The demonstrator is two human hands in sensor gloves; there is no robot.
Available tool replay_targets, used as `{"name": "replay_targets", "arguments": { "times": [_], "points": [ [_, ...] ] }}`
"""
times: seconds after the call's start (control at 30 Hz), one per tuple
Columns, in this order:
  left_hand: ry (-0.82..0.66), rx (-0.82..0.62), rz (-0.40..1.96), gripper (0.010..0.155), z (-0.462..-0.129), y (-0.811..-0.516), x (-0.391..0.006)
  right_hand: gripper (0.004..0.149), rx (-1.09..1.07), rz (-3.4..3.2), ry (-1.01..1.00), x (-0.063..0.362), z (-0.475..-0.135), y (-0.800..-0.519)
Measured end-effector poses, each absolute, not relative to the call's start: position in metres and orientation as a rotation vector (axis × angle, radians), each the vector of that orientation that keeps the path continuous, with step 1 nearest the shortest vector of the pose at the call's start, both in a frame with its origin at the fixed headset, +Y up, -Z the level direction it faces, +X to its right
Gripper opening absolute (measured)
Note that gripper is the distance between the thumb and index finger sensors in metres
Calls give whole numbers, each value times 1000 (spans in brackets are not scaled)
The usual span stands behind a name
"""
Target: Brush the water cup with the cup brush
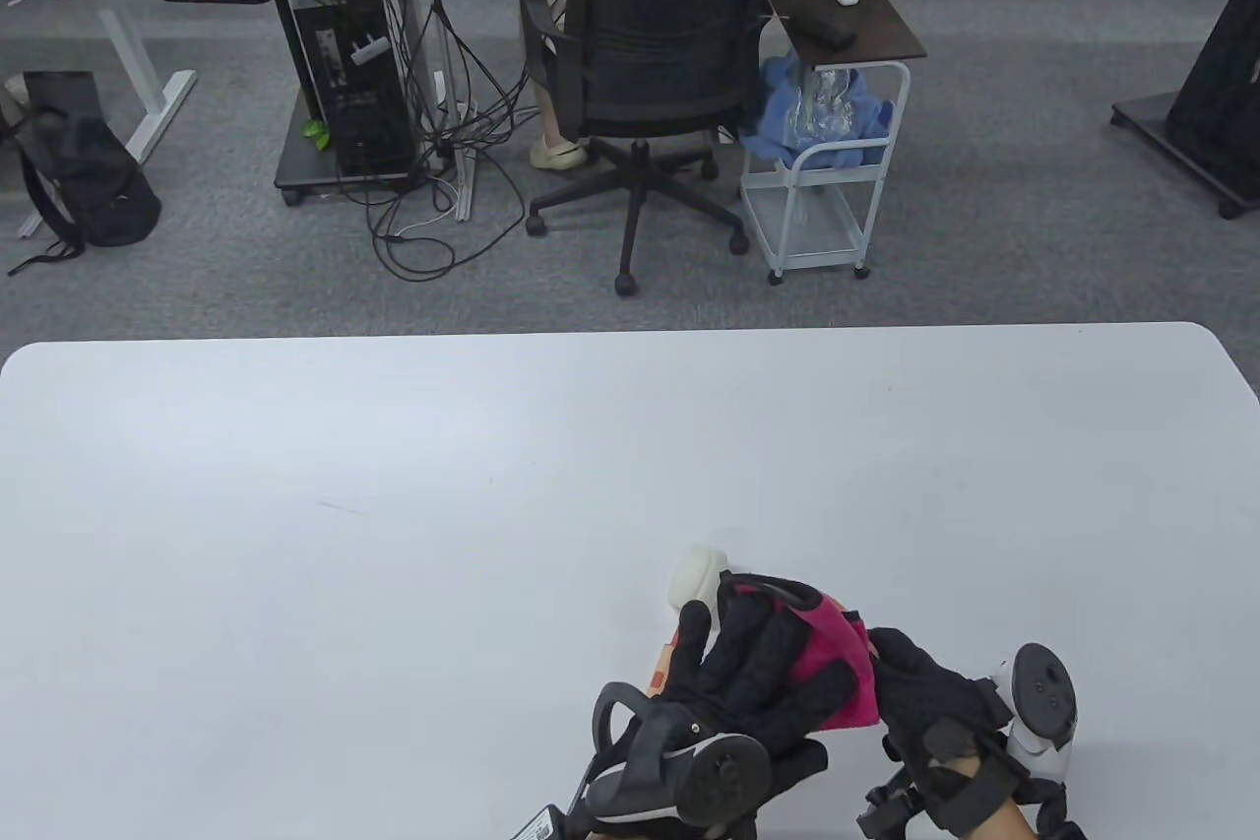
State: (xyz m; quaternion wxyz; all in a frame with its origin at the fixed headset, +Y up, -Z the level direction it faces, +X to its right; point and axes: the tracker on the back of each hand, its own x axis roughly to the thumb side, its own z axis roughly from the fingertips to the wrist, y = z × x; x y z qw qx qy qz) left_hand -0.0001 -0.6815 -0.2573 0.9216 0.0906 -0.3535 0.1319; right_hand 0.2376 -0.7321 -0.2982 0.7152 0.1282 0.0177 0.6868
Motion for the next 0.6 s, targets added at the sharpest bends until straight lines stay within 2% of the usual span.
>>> {"name": "replay_targets", "arguments": {
  "times": [0.6],
  "points": [
    [-824, -21, 862, 71, -273, -687, -23, 34, 410, 1339, 87, 234, -300, -729]
  ]
}}
